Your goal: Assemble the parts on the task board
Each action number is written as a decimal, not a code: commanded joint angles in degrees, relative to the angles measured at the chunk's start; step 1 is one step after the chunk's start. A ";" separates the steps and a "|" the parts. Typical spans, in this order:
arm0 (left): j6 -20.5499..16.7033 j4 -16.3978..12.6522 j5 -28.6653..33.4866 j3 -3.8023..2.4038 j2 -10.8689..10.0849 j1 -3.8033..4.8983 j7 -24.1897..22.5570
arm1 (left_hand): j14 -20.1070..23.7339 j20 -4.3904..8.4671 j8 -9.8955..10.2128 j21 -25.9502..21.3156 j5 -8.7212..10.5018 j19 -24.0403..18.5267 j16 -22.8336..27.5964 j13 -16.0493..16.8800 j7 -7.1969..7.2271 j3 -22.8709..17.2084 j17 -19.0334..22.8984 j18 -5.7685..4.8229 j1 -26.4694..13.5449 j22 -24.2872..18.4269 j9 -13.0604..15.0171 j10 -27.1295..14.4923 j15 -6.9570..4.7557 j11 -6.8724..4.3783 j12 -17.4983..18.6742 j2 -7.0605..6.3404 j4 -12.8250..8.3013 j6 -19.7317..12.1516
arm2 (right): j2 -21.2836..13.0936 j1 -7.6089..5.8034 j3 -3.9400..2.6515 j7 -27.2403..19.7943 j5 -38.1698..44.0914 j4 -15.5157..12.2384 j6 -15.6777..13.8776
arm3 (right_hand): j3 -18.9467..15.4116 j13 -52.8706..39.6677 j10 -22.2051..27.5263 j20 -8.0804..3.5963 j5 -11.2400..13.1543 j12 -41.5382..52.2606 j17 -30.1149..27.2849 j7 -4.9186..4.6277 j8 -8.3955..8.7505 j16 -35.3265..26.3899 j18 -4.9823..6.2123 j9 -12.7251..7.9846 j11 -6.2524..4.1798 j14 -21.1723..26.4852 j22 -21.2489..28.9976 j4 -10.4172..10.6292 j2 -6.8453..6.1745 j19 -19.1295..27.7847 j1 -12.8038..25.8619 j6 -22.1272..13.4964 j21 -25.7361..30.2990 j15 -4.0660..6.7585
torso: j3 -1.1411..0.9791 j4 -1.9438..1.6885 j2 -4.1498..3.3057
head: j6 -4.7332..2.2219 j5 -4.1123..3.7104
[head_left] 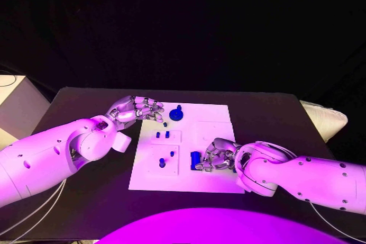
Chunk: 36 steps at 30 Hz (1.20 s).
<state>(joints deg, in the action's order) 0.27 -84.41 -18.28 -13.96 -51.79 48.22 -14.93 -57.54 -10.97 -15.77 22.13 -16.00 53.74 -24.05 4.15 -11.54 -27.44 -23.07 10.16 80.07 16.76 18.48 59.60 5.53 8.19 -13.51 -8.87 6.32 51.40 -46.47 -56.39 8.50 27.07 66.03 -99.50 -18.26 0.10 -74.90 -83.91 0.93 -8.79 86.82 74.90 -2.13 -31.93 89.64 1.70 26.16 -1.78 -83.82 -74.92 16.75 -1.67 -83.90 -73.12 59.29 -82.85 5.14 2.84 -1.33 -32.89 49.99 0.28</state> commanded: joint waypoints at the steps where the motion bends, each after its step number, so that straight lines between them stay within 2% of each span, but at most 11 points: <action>1: 1.03 -0.06 0.30 -0.04 0.07 -0.03 -0.22 | -0.27 -0.35 0.30 -0.38 -0.10 0.22 0.26 0.01 -0.20 -0.04 -0.09 0.10 -0.17 -0.07 -0.06 0.00 0.13 0.37 0.22 0.20 0.23 -0.04 | -0.26 0.12 0.03 -0.07 0.53 0.08 0.77 | -0.20 -12.83 -4.42 -0.38 -0.32 0.13 15.10 0.21 -0.36 0.36 -0.50 0.13 -0.31 -6.18 -13.50 -0.17 -1.08 -5.15 0.78 -0.06 -0.18 0.41 | -0.01 0.04 0.01 | 0.01 0.07; 5: 1.04 -0.04 0.30 -0.04 0.07 -0.03 -0.19 | -0.27 -0.35 0.30 -0.38 -0.10 0.22 0.26 0.01 -0.20 -0.04 -0.09 0.10 -0.17 -0.07 -0.06 0.00 0.13 0.37 0.22 0.20 0.23 -0.04 | -1.07 0.13 0.03 -1.65 -0.37 -0.46 1.47 | -0.59 -12.64 -4.26 -0.35 -0.16 -0.19 15.00 0.07 -0.62 0.30 -0.41 0.24 -0.20 -6.15 -13.37 -0.12 -2.92 -5.05 1.23 -0.40 0.36 0.34 | -0.01 0.02 0.01 | 0.01 0.06; 7: 1.04 -0.02 0.30 -0.04 0.05 -0.03 -0.18 | -0.27 -0.35 0.30 -0.38 -0.10 0.22 0.26 0.01 -0.20 -0.04 -0.09 0.10 -0.17 -0.07 -0.06 0.00 0.13 0.37 0.22 0.20 0.23 -0.04 | -1.75 0.13 0.03 -3.07 -1.25 -1.01 1.51 | -0.60 -12.67 -4.28 -0.34 -0.15 -0.15 15.10 0.00 -0.59 0.36 -0.43 0.22 -0.15 -6.18 -13.39 -0.11 -3.25 -5.06 1.32 -0.58 0.26 0.30 | -0.03 0.04 0.04 | 0.01 0.08; 11: 0.97 0.14 0.30 -0.04 0.03 -0.03 -0.20 | -0.27 -0.35 0.30 -0.38 -0.10 0.22 0.26 0.01 -0.20 -0.04 -0.09 0.10 -0.17 -0.07 -0.06 0.00 0.13 0.37 0.22 0.20 0.23 -0.04 | -3.83 0.12 -0.08 -7.87 -4.12 -2.73 0.57 | 0.13 -12.54 -4.10 0.05 0.52 -0.41 15.10 -1.05 1.11 0.36 -0.40 -0.64 0.69 -6.18 -13.33 -0.15 -4.11 -4.98 1.18 -2.87 0.52 -0.33 | 0.00 0.10 0.04 | 0.01 0.00; 14: 0.93 0.27 0.30 -0.04 0.09 -0.03 -0.28 | -0.27 -0.35 0.30 -0.38 -0.10 0.22 0.26 0.01 -0.20 -0.04 -0.09 0.10 -0.17 -0.07 -0.06 0.00 0.13 0.37 0.22 0.20 0.23 -0.04 | -6.02 -0.03 -0.25 -12.59 -6.92 -4.28 -0.85 | 1.37 -12.27 -3.78 0.79 1.03 -0.88 14.78 -2.42 3.77 0.16 -0.10 -1.87 1.89 -6.10 -12.88 -0.37 -4.12 -4.63 -0.33 -5.29 2.45 -1.34 | 0.01 0.07 0.09 | 0.01 -0.38; 18: 0.89 0.38 0.31 -0.04 0.16 -0.04 -0.36 | -0.27 -0.35 0.30 -0.38 -0.10 0.22 0.27 0.01 -0.20 -0.05 -0.10 0.10 -0.17 -0.08 -0.06 0.00 0.13 0.37 0.23 0.20 0.23 -0.04 | -9.75 -0.56 -0.51 -16.18 -8.65 -6.01 -1.53 | 2.37 -12.27 -3.72 1.15 0.80 -0.93 14.75 -2.66 4.65 0.14 -0.06 -2.32 2.14 -6.09 -12.83 -0.68 -3.93 -4.57 -2.03 -5.06 2.66 -1.62 | 0.03 0.11 0.09 | 0.01 -0.96; 21: 0.85 0.43 0.32 -0.03 0.27 -0.04 -0.38 | -0.27 -0.36 0.31 -0.42 -0.10 0.23 0.34 0.01 -0.19 -0.07 -0.15 0.11 -0.13 -0.10 -0.06 -0.01 0.13 0.36 0.25 0.19 0.18 -0.04 | -12.69 -1.20 -0.60 -15.89 -8.12 -5.93 -0.34 | 3.00 -12.11 -3.57 1.26 1.30 -1.19 14.72 -2.65 5.06 0.12 -0.04 -2.55 2.14 -6.08 -12.83 -0.79 -3.75 -4.56 -3.03 -4.69 2.66 -1.65 | 0.10 0.09 0.14 | 0.01 -1.59; 24: 0.86 0.42 0.33 -0.03 0.41 -0.04 -0.39 | -0.27 -0.36 0.31 -0.42 -0.10 0.23 0.34 0.01 -0.19 -0.07 -0.15 0.11 -0.13 -0.10 -0.06 -0.01 0.13 0.36 0.25 0.19 0.18 -0.04 | -15.29 -1.53 -0.62 -14.32 -5.68 -5.04 1.11 | 2.99 -11.91 -3.39 1.29 1.35 -1.50 14.73 -2.71 5.24 0.13 -0.09 -2.64 2.18 -6.08 -12.90 -0.69 -3.85 -4.60 -2.99 -4.71 2.38 -1.66 | 0.17 0.08 0.20 | 0.01 -1.86; 27: 0.88 0.41 0.34 -0.03 0.48 -0.05 -0.39 | -0.27 -0.36 0.31 -0.42 -0.10 0.23 0.34 0.01 -0.19 -0.07 -0.15 0.11 -0.13 -0.10 -0.06 -0.01 0.13 0.36 0.25 0.19 0.18 -0.04 | -16.91 -1.54 -0.60 -12.54 -2.72 -4.32 1.79 | 2.89 -11.88 -3.37 1.35 1.62 -1.56 14.79 -2.78 5.54 0.17 -0.11 -2.80 2.24 -6.10 -12.93 -0.39 -4.08 -4.62 -2.71 -4.52 2.22 -1.71 | 0.06 0.22 0.16 | 0.01 -1.96; 30: 0.89 0.39 0.34 -0.03 0.51 -0.05 -0.40 | -0.27 -0.36 0.31 -0.42 -0.10 0.23 0.34 0.01 -0.19 -0.07 -0.15 0.11 -0.13 -0.10 -0.06 -0.01 0.13 0.36 0.25 0.19 0.18 -0.04 | -17.97 -1.33 -0.57 -10.84 -0.29 -4.19 1.71 | 2.84 -11.90 -3.39 1.38 1.66 -1.53 14.86 -2.79 5.66 0.21 -0.16 -2.87 2.26 -6.11 -13.01 -0.23 -4.14 -4.67 -2.46 -4.33 1.90 -1.74 | 0.02 0.29 0.13 | 0.01 -2.18; 36: 0.95 0.35 0.34 -0.03 0.54 -0.07 -0.37 | -0.29 -0.37 0.31 -0.45 -0.09 0.24 0.38 0.02 -0.19 -0.05 -0.20 0.11 -0.17 -0.12 -0.06 0.01 0.13 0.37 0.25 0.18 0.20 -0.02 | -19.46 -0.73 -0.52 -7.38 3.46 -4.83 0.18 | 2.64 -12.06 -3.57 1.40 0.85 -1.34 15.01 -2.49 5.91 0.30 -0.25 -3.03 2.05 -6.15 -13.14 -0.04 -4.34 -4.78 -0.94 -2.84 1.31 -1.61 | 0.05 0.13 0.08 | 0.01 -2.56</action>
<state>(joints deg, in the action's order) 0.34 -83.94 -18.27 -13.95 -51.37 48.20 -14.87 -57.54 -11.18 -15.77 21.89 -16.00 53.96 -24.06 4.15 -11.53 -27.44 -23.22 10.16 80.08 16.71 18.49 59.60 5.53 8.19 -13.51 -8.87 6.32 51.40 -65.80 -57.22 7.99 16.75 65.07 -104.04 -18.02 2.70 -74.93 -84.00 2.08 -7.88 85.58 74.94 -4.53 -26.26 89.64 1.70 23.18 -0.02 -84.12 -74.92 16.38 -6.29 -84.01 -74.52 56.32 -81.21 3.79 2.88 -1.13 -32.78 49.99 -2.17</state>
